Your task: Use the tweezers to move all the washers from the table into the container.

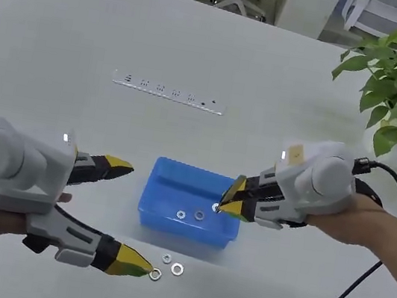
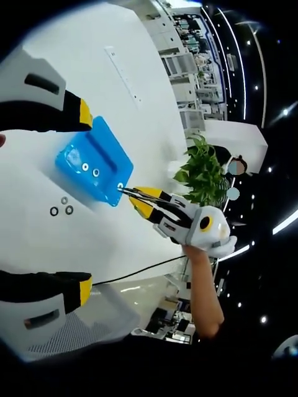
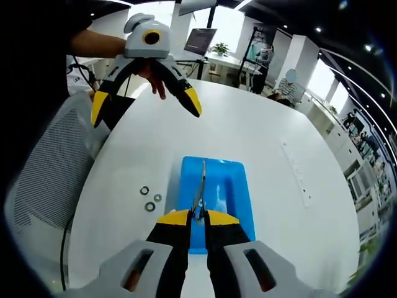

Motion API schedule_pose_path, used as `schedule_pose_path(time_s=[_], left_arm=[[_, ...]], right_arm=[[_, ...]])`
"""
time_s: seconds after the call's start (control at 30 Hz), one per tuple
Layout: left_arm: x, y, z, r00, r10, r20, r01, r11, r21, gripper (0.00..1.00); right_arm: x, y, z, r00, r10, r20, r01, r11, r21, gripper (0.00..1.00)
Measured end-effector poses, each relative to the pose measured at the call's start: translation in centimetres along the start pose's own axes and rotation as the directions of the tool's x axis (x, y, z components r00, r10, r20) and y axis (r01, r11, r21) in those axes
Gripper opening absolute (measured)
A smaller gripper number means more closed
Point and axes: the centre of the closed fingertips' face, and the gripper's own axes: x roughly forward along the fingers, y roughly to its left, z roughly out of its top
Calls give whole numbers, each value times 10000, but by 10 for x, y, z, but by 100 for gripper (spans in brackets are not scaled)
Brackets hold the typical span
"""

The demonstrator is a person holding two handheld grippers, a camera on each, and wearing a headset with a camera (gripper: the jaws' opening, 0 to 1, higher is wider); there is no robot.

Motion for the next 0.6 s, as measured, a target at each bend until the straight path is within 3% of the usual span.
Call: schedule_pose_path(time_s=[0.3,0.6], left_arm=[[-1,2,-2,9999,148,33,-148,9999,-50,99],[-3,6,-1,9997,214,96,-213,9997,-80,99]], right_arm=[[18,-4,-13,9995,210,-252,-215,9996,-191,9],[35,-12,-26,9996,115,-248,-107,9994,315,9]])
